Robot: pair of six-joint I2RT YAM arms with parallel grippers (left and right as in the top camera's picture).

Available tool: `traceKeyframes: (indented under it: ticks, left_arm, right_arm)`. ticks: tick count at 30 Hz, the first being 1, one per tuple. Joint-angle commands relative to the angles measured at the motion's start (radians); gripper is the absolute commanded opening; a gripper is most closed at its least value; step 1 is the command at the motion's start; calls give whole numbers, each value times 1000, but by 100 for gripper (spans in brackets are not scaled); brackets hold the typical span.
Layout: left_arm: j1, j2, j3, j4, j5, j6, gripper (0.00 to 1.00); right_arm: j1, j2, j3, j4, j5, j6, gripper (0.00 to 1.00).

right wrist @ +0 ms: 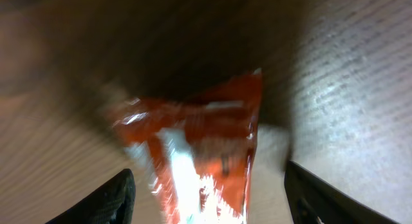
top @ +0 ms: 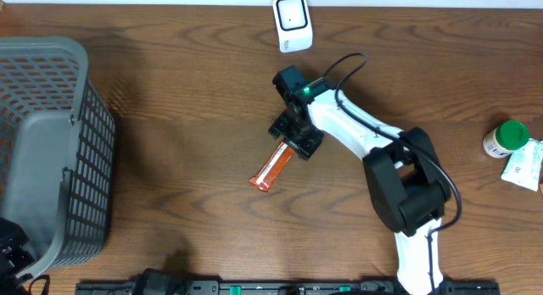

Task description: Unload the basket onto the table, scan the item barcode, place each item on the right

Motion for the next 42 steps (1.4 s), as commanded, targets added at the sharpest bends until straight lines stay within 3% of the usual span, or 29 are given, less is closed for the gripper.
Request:
traceKeyframes:
  ticks: [1,3,5,6,9,10,21,29,34,42]
  left_arm:
    - [6,-7,2,2,-9,16,85]
    - [6,-7,2,2,-9,16,85]
    - [6,-7,2,2,-9,16,85]
    - [6,-7,2,2,-9,16,85]
    - [6,-7,2,2,-9,17,85]
    - [6,-7,2,2,-9,17,85]
    - [6,-7,2,2,-9,17,85]
    - [6,-7,2,2,-9,16,85]
    - [6,-7,2,6,-9,16,85]
    - [6,-7,2,6,-9,16,85]
  right_arm:
    - [25,73,1,3,-7,30,70]
    - [29,103,1,6,-12,29,69]
    - [30,127,1,4,-23,28,59]
    - [30,139,1,2,-26,24,49]
    - [30,161,1,-10,-29,10,8]
    - [27,161,1,-5,-26,-9,1]
    - [-30,1,57,84,-23,-254,1]
    - [-11,-213,57,358,-26,-643,1]
    - [10,-243,57,490,27,-946,1]
    - [-8,-232,53,702,42,-1181,1]
